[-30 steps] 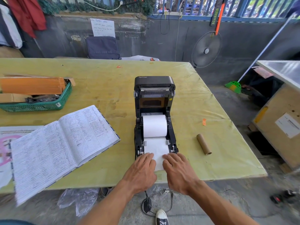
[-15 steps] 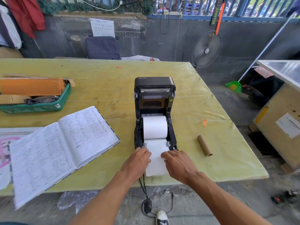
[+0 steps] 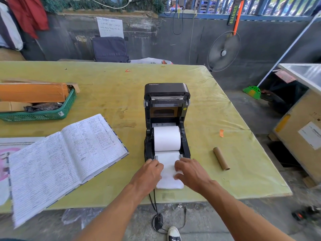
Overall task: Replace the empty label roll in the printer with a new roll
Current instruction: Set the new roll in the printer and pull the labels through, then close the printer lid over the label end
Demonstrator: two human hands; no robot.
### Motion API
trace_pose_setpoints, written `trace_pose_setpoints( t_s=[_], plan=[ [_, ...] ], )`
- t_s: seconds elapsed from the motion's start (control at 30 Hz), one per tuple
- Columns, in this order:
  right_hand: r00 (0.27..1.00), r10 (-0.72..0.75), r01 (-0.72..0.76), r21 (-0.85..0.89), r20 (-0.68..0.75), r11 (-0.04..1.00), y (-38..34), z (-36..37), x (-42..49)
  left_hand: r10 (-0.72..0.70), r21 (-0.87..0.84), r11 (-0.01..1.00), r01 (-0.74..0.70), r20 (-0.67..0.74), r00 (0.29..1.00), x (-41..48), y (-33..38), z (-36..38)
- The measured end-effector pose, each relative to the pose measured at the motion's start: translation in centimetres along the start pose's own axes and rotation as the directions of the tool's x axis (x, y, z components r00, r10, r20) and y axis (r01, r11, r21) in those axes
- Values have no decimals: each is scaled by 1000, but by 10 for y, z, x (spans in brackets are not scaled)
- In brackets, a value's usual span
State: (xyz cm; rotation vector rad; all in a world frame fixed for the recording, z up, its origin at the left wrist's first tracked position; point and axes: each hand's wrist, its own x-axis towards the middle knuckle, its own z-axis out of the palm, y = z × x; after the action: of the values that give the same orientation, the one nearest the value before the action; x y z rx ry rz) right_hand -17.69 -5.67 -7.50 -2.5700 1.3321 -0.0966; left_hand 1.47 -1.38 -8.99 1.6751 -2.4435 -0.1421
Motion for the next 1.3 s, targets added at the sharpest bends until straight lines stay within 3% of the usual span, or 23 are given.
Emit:
trace_pose_setpoints(
  t_s=[0.07,0.13,0.2,0.33,0.4,0.47,0.6,0.67,0.73,0.87,1.0,1.13,1.3],
  plan=[
    [999,44,-44,112,1,993,1,-12,2,5,-101,995,-5,4,1000,3,-4,-12],
    [986,151,-134,205,-70,970,3,-25,6,-30,-212,977,5,-112,993,8,-9,-22],
    [946,273,-219,275,-173,936,7,-42,17,-152,-306,949,72,-248,957,19,-13,-34],
    [840,429,-259,449,-332,855,14,-91,47,-519,-546,799,252,-415,747,60,-17,-78],
    [769,491,-232,538,-409,811,20,-112,65,-679,-645,686,336,-402,615,84,-23,-101],
    [720,555,-227,615,-416,755,25,-130,86,-767,-698,593,401,-339,544,105,-31,-119],
    [766,592,-251,733,-249,633,35,-150,122,-833,-785,375,493,-52,550,139,-32,-140],
    [821,548,-247,764,-161,595,37,-149,133,-830,-808,330,488,-3,557,148,-26,-139],
    [848,508,-227,764,-150,604,35,-142,139,-845,-791,343,507,-25,533,150,-21,-135],
    [811,558,-273,728,-178,629,34,-130,134,-873,-786,369,496,-109,476,143,-16,-131],
    [827,544,-247,781,-138,574,32,-125,109,-886,-796,376,474,-159,436,128,-5,-128],
    [841,529,-226,818,-110,529,16,-132,76,-880,-807,384,449,-173,443,101,7,-125],
    [860,500,-175,862,-101,475,-7,-120,30,-887,-836,317,448,-94,453,59,26,-118]
  ],
)
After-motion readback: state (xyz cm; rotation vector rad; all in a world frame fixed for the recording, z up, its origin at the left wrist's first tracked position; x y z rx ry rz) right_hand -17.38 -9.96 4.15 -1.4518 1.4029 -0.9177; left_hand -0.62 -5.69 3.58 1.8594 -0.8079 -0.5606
